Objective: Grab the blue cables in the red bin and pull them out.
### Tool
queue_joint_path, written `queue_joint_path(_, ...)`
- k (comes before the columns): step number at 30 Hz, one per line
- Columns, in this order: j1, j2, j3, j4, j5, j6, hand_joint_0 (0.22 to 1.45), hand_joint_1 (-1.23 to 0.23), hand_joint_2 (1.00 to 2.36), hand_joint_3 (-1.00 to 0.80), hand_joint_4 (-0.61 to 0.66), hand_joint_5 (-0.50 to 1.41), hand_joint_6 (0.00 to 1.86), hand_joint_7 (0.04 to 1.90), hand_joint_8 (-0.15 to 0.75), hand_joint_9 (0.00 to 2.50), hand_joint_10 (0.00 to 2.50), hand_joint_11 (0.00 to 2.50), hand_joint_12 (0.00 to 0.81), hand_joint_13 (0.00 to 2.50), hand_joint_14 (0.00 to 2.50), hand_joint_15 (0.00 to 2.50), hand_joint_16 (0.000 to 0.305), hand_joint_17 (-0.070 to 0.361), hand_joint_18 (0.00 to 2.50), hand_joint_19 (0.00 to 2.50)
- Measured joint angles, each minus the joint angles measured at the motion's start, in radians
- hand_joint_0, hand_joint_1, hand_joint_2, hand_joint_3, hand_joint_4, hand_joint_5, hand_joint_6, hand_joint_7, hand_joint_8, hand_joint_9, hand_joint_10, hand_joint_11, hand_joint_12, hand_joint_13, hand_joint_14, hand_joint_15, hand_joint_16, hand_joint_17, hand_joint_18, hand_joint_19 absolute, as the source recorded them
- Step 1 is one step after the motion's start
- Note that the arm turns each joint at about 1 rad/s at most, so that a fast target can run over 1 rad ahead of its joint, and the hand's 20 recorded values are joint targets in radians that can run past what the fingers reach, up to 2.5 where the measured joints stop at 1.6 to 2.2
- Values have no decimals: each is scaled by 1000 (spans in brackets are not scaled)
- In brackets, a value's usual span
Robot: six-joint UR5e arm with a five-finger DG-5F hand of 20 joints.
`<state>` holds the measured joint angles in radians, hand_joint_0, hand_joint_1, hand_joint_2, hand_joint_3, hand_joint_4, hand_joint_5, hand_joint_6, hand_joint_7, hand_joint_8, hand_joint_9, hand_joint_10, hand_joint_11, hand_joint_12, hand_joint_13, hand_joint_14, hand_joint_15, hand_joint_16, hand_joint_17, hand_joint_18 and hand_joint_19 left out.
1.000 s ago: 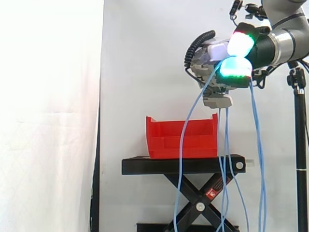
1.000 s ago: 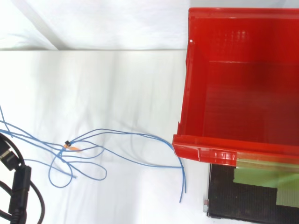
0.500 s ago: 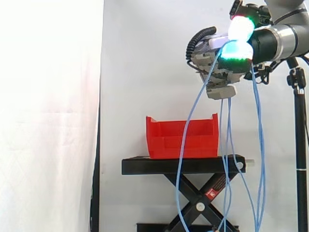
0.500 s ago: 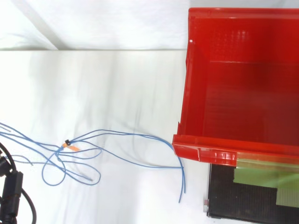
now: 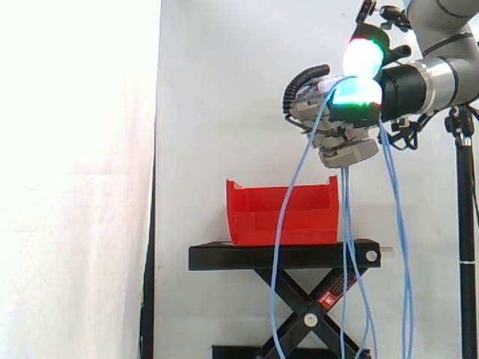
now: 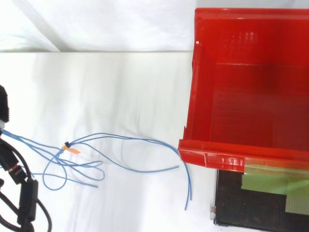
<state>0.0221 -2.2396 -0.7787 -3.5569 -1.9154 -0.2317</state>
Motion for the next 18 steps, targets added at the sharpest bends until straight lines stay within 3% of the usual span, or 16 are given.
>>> queue_joint_path(4, 0, 0, -29, 38, -1, 13, 1036, -980, 1014, -655, 246, 561, 1510, 166, 291, 1101, 1961, 1018, 326, 1175, 2500, 732, 38, 86, 1357, 1533)
queue_joint_path(7, 1, 0, -41, 53, -1, 16, 1035, -977, 1013, -667, 245, 560, 1506, 158, 291, 1062, 2352, 932, 325, 1173, 2500, 714, 37, 84, 1383, 1591)
queue_joint_path(10, 1, 0, -45, 59, 0, 16, 1033, -977, 1013, -667, 253, 562, 1505, 143, 299, 1049, 2500, 871, 327, 1172, 2500, 705, 38, 84, 1403, 1624)
queue_joint_path(18, 3, 0, -46, 62, 0, 16, 1032, -974, 1014, -686, 256, 561, 1502, 142, 299, 1040, 2500, 888, 337, 1173, 2500, 691, 37, 84, 1467, 1744)
